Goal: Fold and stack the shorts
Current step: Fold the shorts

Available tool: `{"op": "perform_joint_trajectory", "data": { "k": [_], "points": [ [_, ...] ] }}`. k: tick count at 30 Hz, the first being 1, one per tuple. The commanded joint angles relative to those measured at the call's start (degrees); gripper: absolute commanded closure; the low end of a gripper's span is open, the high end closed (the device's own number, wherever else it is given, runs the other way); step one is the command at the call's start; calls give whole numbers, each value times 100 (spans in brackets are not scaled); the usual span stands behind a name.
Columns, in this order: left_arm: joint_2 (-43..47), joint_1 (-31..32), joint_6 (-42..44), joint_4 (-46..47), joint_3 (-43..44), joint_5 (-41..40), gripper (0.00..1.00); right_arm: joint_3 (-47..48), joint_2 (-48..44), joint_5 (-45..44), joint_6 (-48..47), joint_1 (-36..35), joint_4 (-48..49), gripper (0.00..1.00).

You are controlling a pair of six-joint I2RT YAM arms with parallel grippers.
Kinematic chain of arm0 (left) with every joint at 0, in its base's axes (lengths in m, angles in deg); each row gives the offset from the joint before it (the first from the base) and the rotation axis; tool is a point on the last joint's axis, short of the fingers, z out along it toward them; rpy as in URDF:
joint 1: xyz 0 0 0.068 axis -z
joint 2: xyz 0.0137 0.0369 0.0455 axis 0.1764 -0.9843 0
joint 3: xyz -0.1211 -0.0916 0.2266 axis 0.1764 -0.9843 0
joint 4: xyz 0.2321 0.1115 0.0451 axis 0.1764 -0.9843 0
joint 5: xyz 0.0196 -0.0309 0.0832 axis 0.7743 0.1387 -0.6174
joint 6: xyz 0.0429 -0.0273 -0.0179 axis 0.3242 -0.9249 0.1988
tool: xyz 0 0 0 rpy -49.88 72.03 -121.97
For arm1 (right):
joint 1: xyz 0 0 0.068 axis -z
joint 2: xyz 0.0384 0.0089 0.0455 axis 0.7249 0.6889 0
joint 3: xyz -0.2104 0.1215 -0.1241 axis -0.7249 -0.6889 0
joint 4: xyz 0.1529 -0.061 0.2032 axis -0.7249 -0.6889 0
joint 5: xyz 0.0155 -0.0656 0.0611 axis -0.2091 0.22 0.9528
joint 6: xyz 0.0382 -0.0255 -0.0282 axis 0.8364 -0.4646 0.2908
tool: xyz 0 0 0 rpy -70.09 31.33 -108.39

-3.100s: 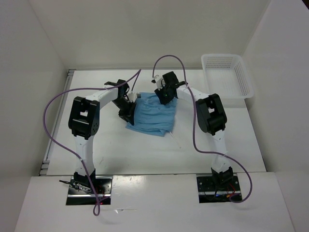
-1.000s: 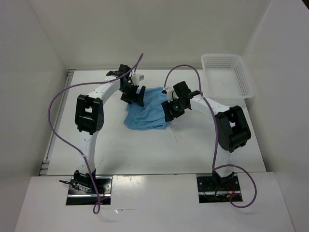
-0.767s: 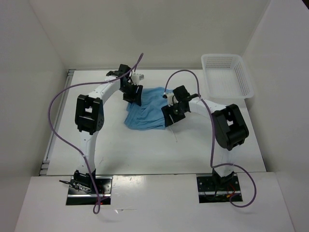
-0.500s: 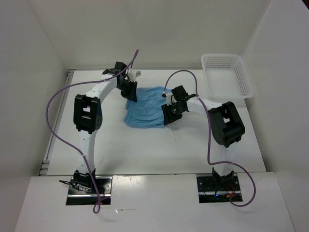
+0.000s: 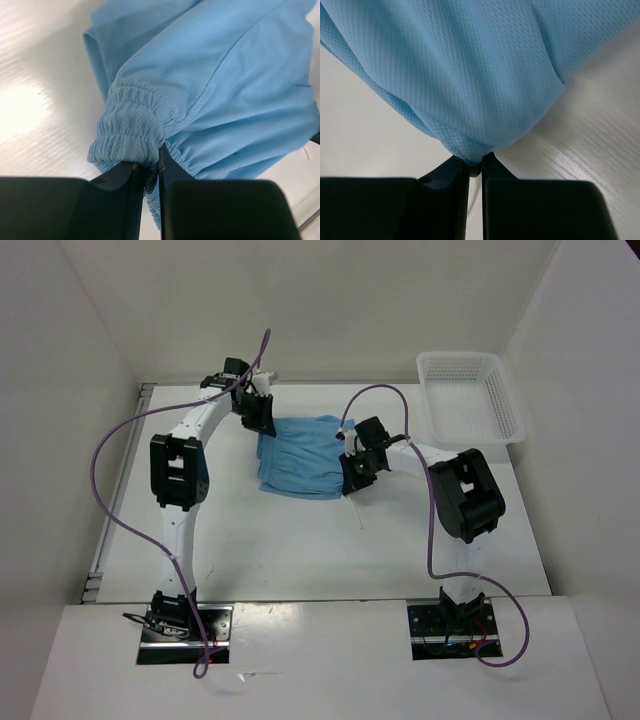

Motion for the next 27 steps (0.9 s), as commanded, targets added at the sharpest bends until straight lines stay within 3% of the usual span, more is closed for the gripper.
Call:
{"op": "perform_joint_trajectory", "data": {
  "k": [1, 6, 7, 8, 9, 10, 12, 13, 15, 17, 20, 23, 27],
  "points": [
    [-247, -146, 36, 157, 307, -64, 82, -45, -96, -76, -122, 70, 165, 100],
    [-441, -146, 36, 157, 369, -11, 65, 26, -96, -76, -306, 70, 112, 100],
    [-441, -146, 36, 157, 369, -11, 57, 78, -96, -76, -307, 70, 60, 95],
    [-441, -146, 36, 157, 369, -11, 52, 131, -96, -15, -437, 70, 59, 89],
    [-441, -146, 36, 157, 369, -11, 45, 183, -96, 47, -500, 70, -10, 75],
    [-441, -94, 36, 157, 369, -11, 31, 184, -96, 108, -587, 70, -11, 69],
    [-389, -93, 36, 157, 369, -11, 23, 236, -148, 223, -825, 70, -143, 56],
    [-389, -93, 36, 157, 369, -11, 18, 237, -201, 293, -895, 70, -247, 44],
    [-223, -93, 36, 157, 422, -116, 1, 403, -288, 354, -1175, 70, -485, 33],
    [-12, -93, 36, 157, 422, -117, 1, 640, -482, 416, -1422, 70, -827, 20],
    [356, -198, 36, 210, 351, -249, 1, 1185, -902, 206, -2089, 70, -1530, 8],
    [787, -268, 36, 262, 351, -389, 1, 1326, -1569, -250, -2539, 175, -1567, 3],
    [1455, -567, 36, 386, 10, -660, 1, 1387, -2266, -769, -2409, 490, -1094, 2]
  ]
}}
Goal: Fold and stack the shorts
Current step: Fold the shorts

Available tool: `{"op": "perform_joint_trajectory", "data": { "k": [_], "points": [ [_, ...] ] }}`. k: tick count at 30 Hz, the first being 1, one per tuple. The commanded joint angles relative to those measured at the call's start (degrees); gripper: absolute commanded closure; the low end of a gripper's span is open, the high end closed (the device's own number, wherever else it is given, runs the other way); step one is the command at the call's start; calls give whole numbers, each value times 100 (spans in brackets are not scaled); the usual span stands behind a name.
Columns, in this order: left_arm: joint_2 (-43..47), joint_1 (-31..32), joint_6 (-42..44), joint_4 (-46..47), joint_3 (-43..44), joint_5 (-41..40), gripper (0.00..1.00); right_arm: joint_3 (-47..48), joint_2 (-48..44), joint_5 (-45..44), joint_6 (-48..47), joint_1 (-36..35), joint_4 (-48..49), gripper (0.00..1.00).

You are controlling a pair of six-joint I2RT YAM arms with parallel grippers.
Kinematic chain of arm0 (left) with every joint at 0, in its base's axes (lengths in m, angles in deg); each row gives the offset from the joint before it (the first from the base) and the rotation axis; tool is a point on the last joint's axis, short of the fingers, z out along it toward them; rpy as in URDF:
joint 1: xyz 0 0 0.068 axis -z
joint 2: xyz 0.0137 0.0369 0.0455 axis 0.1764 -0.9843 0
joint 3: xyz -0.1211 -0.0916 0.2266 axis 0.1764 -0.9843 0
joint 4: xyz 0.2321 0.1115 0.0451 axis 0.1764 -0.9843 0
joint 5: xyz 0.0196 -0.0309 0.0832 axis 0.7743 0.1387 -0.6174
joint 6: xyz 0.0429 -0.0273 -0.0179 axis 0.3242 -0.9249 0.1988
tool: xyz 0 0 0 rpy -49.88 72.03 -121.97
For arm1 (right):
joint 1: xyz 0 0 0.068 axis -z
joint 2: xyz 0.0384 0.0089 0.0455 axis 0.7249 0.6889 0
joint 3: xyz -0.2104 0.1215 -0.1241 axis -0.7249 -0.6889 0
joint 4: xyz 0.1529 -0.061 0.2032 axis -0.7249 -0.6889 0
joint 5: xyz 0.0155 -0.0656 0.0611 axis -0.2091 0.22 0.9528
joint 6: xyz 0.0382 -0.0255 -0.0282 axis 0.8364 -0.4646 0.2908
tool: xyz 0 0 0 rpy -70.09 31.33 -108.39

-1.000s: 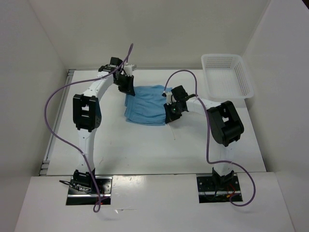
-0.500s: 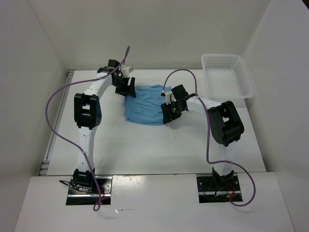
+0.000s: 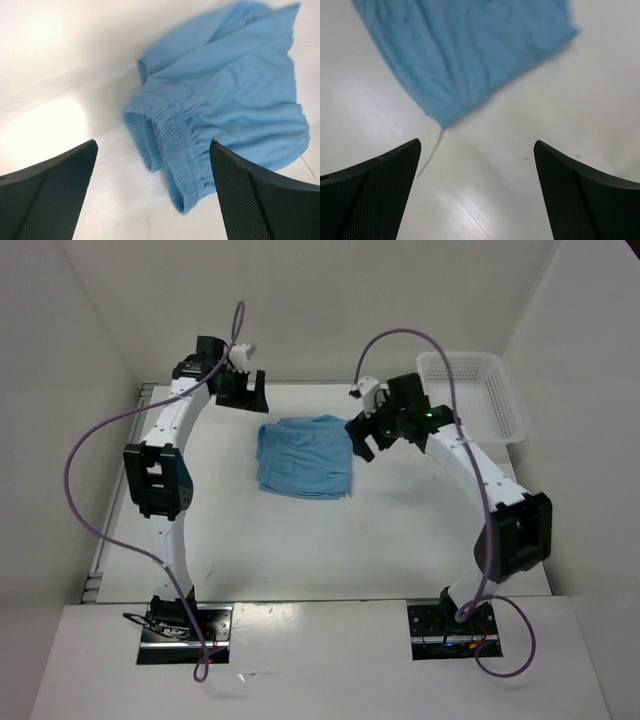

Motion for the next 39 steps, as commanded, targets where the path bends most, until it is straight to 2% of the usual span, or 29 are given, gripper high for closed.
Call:
{"op": "perform_joint_trajectory", "data": {
  "k": [1, 5, 6, 8, 11, 12, 15, 18, 23, 27, 33, 39],
  "points": [
    [1204, -380, 25, 451, -257, -272, 1, 345, -776, -773, -52, 362, 321, 2],
    [2111, -986, 25, 856, -1416, -422, 1, 136, -1486, -1258, 406, 977, 1008, 2],
    [2426, -1248, 25, 987, -1889, -475, 1, 30, -1611, -1259, 406, 1057, 1008, 7],
    [2709, -1495, 25, 1093, -2287, -388, 1, -451, -1865, -1016, 65, 1110, 798, 13],
    [3307, -1891, 25, 1374, -3059, -448, 1, -1268, -2367, -925, -130, 743, 482, 27],
    [3578, -2075, 25, 1480, -3219, -449, 1, -1446, -2533, -795, -199, 689, 420, 41],
    [4027, -2427, 25, 1542, -3712, -581, 1, -1965, -2587, -328, -436, 566, 262, 63],
    [4344, -2691, 25, 1595, -3950, -633, 1, -2369, -2404, -590, -814, -154, 261, 75],
    [4626, -3210, 25, 1656, -4223, -187, 1, -3002, -1885, -1320, -1341, -927, 1191, 82],
    [4679, -3394, 25, 1656, -4293, -115, 1, -3126, -1139, -1409, -1483, -982, 1658, 84],
    [4679, -3527, 25, 1604, -4240, -168, 1, -3126, -356, -1462, -1615, -1148, 1957, 88],
    [4442, -3588, 25, 1551, -4074, -379, 1, -2942, 382, -1155, -1562, -1508, 1703, 89]
  ]
}}
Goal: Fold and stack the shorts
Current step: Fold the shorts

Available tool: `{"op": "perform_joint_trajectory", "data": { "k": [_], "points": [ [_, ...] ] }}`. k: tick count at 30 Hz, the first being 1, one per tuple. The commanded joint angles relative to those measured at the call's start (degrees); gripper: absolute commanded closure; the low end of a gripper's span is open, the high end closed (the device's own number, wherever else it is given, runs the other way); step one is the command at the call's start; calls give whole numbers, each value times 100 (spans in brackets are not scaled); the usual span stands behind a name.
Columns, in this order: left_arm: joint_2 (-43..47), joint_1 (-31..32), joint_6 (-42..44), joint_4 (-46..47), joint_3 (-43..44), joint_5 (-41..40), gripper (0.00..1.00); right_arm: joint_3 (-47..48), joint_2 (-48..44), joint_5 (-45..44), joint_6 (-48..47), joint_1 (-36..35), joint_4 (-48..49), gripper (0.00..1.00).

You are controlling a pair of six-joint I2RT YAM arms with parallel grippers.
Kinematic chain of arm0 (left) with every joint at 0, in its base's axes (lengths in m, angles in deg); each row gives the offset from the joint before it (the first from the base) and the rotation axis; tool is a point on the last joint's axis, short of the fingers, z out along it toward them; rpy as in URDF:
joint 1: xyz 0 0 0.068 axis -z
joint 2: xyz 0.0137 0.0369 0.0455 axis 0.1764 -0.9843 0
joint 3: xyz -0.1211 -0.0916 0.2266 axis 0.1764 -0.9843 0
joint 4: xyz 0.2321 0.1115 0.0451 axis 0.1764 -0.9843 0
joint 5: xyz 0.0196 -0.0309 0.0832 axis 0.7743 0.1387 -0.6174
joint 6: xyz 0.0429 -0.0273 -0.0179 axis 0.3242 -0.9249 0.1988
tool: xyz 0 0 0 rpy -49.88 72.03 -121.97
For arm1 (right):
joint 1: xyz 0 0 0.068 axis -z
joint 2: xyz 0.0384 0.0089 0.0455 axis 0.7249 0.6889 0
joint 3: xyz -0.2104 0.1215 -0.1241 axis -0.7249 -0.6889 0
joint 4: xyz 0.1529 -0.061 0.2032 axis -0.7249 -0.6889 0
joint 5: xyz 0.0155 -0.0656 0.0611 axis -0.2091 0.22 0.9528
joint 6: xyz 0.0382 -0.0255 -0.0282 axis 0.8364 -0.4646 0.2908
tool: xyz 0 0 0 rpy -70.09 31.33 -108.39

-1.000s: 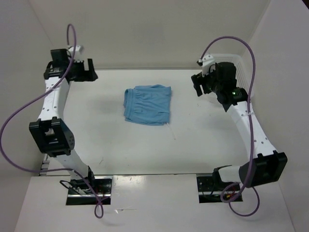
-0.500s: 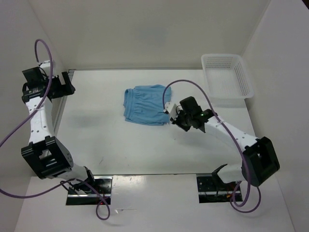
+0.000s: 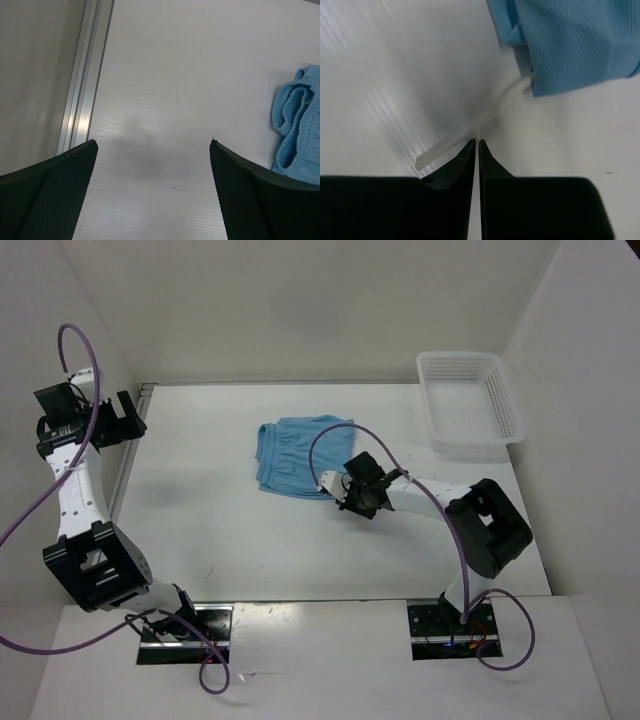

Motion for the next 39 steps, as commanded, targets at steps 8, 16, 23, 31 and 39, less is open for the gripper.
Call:
{"op": "perform_joint_trajectory", "data": {
  "k": [8, 16, 23, 31, 39],
  "points": [
    [-346, -37, 25, 40, 288, -266, 1, 1408, 1243, 901, 766, -516, -21, 91],
    [-346, -37, 25, -12, 340, -266, 1, 2597, 1343, 972, 1874, -464, -301, 92],
    [-346, -37, 25, 101, 393, -221, 1, 2772, -52, 1490, 1480, -463, -1319, 88],
    [31, -37, 25, 366, 183, -1276, 1, 3522, -1549, -272, 1296, 692, -146, 72],
    [418, -37, 25, 427, -213, -944, 1, 2643, -2699, -988, 1567, 3087, 1158, 45]
  ]
}}
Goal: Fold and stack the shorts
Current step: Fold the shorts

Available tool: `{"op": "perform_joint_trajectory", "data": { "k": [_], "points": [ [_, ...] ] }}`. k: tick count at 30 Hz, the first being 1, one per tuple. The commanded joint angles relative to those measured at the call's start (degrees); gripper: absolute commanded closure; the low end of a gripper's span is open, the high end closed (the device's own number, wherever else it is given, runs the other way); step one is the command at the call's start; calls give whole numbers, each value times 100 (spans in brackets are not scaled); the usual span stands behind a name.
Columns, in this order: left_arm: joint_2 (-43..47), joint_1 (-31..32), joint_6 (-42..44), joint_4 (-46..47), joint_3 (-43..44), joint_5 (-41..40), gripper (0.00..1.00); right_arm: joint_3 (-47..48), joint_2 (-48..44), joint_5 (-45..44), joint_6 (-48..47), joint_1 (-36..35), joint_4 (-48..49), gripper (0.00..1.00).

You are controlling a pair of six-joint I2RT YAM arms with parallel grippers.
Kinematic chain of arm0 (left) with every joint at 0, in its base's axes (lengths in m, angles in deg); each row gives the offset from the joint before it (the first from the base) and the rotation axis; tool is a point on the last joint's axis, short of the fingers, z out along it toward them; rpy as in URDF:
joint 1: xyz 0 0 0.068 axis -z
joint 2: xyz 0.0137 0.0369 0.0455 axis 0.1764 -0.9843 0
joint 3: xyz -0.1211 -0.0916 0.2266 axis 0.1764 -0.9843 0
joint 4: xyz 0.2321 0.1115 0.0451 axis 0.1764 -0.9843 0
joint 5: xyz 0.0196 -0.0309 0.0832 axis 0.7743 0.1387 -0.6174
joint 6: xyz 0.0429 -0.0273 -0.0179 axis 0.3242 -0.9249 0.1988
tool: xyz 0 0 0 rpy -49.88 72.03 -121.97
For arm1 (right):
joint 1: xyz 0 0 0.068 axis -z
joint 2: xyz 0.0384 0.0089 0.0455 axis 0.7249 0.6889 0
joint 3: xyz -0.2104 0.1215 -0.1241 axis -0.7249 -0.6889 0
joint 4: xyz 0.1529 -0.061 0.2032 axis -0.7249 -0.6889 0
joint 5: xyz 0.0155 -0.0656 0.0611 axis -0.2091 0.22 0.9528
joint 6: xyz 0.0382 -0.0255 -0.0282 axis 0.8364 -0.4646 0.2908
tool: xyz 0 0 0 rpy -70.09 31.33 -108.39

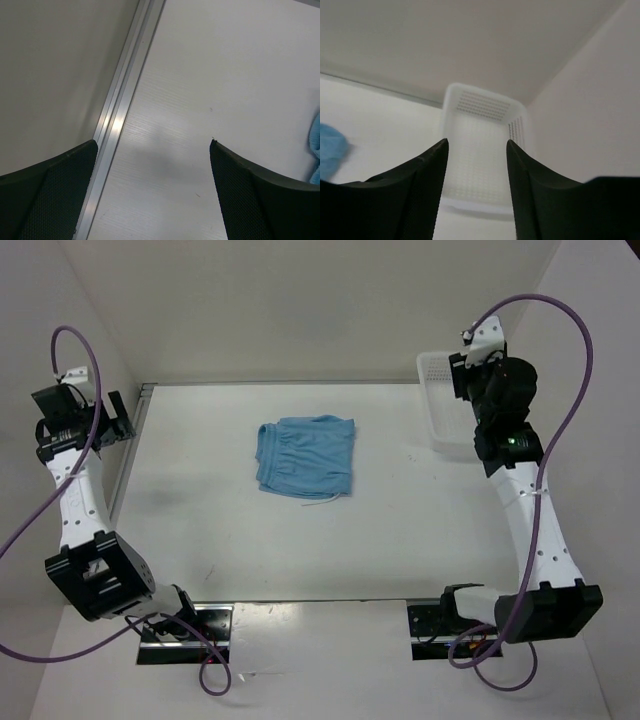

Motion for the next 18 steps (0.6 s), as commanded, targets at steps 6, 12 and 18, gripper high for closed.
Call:
{"op": "perform_joint_trajectory", "data": {
  "k": [6, 12, 18],
  "points": [
    [248, -37, 23, 292, -174, 804, 1, -1110, -1223, 46, 294, 476, 158, 39],
    [301, -37, 23, 292, -236, 988, 1, -1585, -1663, 47, 355, 652, 105, 36],
    [353, -37, 23, 292, -288, 1103, 1, -1709, -1787, 100, 408, 653, -1, 35]
  ]
}}
